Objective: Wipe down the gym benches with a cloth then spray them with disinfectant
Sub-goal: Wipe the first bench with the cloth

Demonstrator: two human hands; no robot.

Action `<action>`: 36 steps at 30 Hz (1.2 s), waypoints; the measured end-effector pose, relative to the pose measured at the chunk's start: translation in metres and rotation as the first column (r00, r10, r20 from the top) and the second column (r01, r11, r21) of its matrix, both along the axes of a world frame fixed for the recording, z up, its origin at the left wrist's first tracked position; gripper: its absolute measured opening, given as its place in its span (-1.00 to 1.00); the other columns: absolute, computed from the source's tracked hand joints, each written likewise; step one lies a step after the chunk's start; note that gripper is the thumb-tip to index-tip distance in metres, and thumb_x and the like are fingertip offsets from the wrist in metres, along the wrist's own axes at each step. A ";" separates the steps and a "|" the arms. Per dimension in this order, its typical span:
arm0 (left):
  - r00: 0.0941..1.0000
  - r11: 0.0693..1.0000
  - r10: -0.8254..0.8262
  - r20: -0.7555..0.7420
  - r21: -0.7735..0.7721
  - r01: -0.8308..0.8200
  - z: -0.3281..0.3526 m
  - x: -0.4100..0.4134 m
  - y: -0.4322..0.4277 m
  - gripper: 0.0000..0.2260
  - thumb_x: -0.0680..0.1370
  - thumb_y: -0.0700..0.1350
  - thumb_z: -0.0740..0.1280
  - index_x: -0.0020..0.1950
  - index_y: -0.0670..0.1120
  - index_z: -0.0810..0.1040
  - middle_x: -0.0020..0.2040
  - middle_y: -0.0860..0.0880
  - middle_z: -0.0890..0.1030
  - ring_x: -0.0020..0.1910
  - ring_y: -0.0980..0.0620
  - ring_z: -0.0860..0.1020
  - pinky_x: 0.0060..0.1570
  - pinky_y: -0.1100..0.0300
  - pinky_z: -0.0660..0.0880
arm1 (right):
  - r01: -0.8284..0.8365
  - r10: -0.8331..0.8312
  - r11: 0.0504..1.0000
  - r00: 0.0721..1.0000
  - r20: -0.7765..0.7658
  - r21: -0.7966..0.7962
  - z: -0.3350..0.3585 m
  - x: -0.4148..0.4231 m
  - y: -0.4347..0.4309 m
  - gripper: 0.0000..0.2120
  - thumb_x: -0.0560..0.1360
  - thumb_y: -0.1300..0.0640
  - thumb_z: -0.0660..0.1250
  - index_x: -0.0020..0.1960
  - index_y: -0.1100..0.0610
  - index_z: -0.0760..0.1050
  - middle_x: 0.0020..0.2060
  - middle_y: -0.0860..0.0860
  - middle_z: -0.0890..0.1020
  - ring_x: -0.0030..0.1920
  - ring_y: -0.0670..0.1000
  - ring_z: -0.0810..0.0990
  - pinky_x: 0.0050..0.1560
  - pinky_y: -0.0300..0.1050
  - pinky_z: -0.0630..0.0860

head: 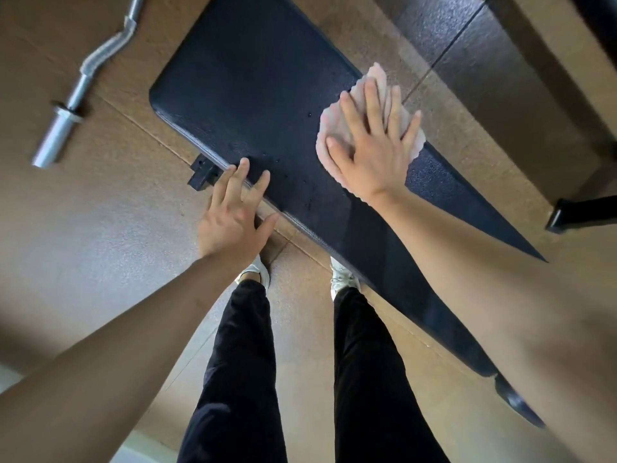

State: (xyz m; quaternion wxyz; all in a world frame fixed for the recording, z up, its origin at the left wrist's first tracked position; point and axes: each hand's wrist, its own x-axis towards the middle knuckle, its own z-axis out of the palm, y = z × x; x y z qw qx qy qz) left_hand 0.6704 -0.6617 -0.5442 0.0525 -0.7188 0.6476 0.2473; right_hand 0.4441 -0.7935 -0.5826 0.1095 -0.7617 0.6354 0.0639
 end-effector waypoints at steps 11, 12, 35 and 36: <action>0.931 0.966 0.154 -0.332 -0.146 -0.212 0.000 0.045 -0.015 -0.45 0.56 -0.08 0.42 0.54 -0.12 0.41 0.50 -0.10 0.47 0.45 -0.14 0.45 0.37 -0.07 0.46 | -0.259 0.258 0.966 0.965 -0.045 -0.020 0.001 0.064 0.040 -0.32 0.60 -0.43 -0.05 0.62 -0.13 0.16 0.64 0.07 0.12 0.60 0.37 0.01 0.46 0.52 -0.04; 0.931 0.955 0.184 -0.316 -0.167 -0.246 -0.002 0.053 -0.020 -0.46 0.56 -0.10 0.42 0.53 -0.15 0.43 0.49 -0.13 0.48 0.44 -0.16 0.46 0.38 -0.05 0.43 | -0.294 0.293 0.956 0.955 -0.039 -0.015 0.001 0.072 0.051 -0.34 0.61 -0.41 -0.04 0.62 -0.13 0.16 0.64 0.06 0.11 0.60 0.37 0.00 0.45 0.53 -0.03; 0.956 0.959 0.217 -0.197 -0.142 -0.247 -0.019 0.115 -0.072 -0.37 0.52 0.09 0.51 0.54 -0.06 0.44 0.61 -0.18 0.29 0.61 -0.21 0.24 0.38 -0.21 0.47 | -0.159 0.159 0.987 0.987 -0.003 -0.037 -0.001 0.097 -0.073 -0.35 0.58 -0.34 0.07 0.62 -0.19 0.13 0.64 -0.05 0.11 0.64 0.18 0.02 0.55 0.36 -0.02; 0.958 0.961 0.217 -0.185 -0.134 -0.244 -0.018 0.115 -0.073 -0.36 0.52 0.10 0.50 0.54 -0.05 0.44 0.61 -0.17 0.28 0.62 -0.19 0.23 0.37 -0.19 0.47 | -0.105 0.105 0.994 0.994 0.004 -0.024 -0.001 0.101 -0.081 -0.36 0.58 -0.33 0.05 0.62 -0.19 0.11 0.64 -0.04 0.10 0.64 0.17 0.01 0.56 0.35 -0.01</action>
